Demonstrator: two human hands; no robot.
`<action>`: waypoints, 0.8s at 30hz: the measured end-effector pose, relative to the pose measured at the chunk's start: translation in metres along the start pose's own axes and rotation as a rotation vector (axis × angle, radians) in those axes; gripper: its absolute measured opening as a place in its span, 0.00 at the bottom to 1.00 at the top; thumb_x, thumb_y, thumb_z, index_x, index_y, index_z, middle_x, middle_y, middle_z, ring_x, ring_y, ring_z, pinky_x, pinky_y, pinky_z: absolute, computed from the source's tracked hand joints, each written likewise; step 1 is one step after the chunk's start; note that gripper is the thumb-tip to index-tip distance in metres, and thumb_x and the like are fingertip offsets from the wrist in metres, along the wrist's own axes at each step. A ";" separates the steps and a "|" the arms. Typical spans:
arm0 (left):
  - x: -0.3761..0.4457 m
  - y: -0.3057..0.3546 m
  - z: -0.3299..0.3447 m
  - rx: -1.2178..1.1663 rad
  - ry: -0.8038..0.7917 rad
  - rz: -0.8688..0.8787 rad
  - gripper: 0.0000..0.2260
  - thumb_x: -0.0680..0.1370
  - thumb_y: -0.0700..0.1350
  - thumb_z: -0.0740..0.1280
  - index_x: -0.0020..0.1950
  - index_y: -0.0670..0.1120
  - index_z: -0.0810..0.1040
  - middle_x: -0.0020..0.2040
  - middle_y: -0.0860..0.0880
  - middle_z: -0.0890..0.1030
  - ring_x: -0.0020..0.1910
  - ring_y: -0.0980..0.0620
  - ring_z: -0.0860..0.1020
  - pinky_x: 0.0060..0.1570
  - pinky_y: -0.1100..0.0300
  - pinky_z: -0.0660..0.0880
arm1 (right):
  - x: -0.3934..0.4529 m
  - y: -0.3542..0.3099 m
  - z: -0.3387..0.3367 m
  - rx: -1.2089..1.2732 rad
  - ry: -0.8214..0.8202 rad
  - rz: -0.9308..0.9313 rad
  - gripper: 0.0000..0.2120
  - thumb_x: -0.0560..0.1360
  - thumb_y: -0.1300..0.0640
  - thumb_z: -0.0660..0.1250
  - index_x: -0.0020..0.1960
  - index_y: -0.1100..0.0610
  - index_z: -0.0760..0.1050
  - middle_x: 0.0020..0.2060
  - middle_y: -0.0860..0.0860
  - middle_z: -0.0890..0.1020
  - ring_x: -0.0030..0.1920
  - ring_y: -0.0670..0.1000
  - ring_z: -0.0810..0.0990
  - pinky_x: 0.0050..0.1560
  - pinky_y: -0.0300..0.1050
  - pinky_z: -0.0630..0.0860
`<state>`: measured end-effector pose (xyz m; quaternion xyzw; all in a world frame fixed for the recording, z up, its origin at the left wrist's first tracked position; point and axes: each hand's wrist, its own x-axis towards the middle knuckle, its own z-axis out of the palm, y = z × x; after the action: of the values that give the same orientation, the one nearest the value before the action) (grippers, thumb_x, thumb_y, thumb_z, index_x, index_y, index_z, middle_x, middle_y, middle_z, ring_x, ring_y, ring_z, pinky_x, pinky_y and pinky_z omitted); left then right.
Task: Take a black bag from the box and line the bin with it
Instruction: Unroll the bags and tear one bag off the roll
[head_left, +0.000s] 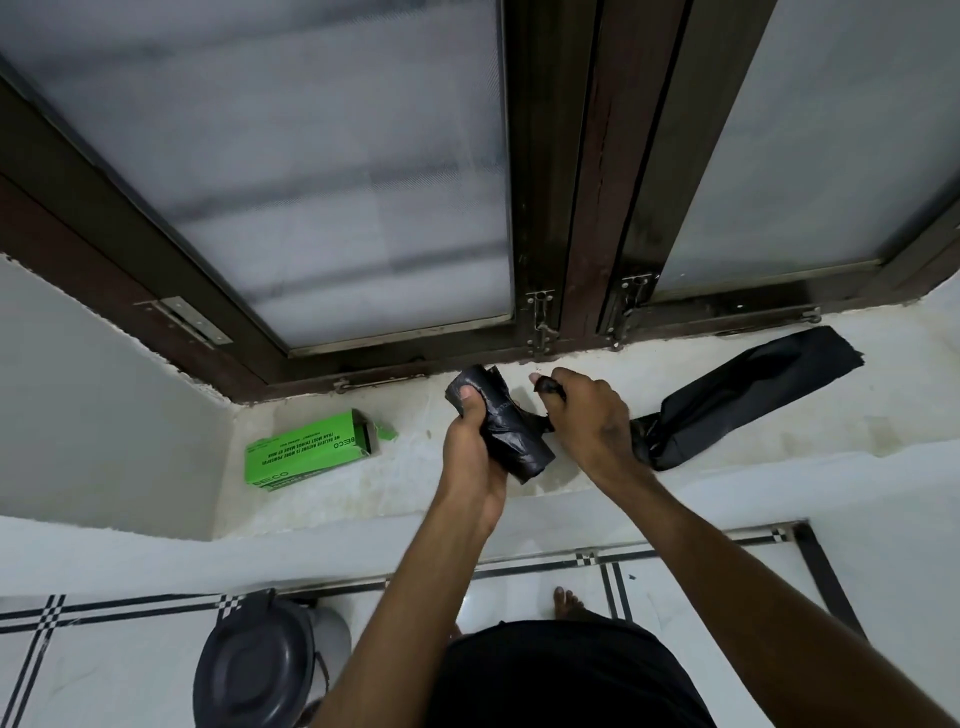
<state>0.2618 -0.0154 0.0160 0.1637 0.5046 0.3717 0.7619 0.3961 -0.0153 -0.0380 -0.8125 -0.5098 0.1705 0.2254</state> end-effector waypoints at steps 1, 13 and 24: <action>-0.002 0.004 -0.002 -0.055 0.009 0.007 0.20 0.82 0.58 0.57 0.58 0.42 0.75 0.50 0.40 0.81 0.50 0.40 0.80 0.56 0.44 0.77 | 0.003 0.009 -0.002 -0.075 0.005 -0.023 0.13 0.80 0.47 0.61 0.43 0.55 0.71 0.40 0.59 0.83 0.43 0.64 0.80 0.37 0.48 0.66; 0.008 0.039 -0.034 -0.075 -0.030 0.110 0.25 0.76 0.52 0.67 0.68 0.39 0.73 0.58 0.40 0.80 0.59 0.41 0.78 0.62 0.45 0.75 | 0.024 0.021 -0.018 -0.118 0.085 -0.209 0.19 0.79 0.40 0.60 0.46 0.54 0.77 0.41 0.54 0.84 0.45 0.59 0.81 0.42 0.46 0.71; 0.002 0.039 -0.039 -0.119 -0.120 0.117 0.22 0.68 0.39 0.72 0.62 0.40 0.76 0.52 0.42 0.83 0.57 0.44 0.80 0.53 0.46 0.80 | -0.010 -0.013 -0.036 0.240 0.103 -0.302 0.16 0.75 0.46 0.70 0.60 0.50 0.77 0.55 0.46 0.78 0.56 0.49 0.75 0.52 0.42 0.72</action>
<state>0.2122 0.0069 0.0222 0.1695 0.4244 0.4344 0.7762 0.4003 -0.0269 -0.0001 -0.7019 -0.5897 0.1526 0.3693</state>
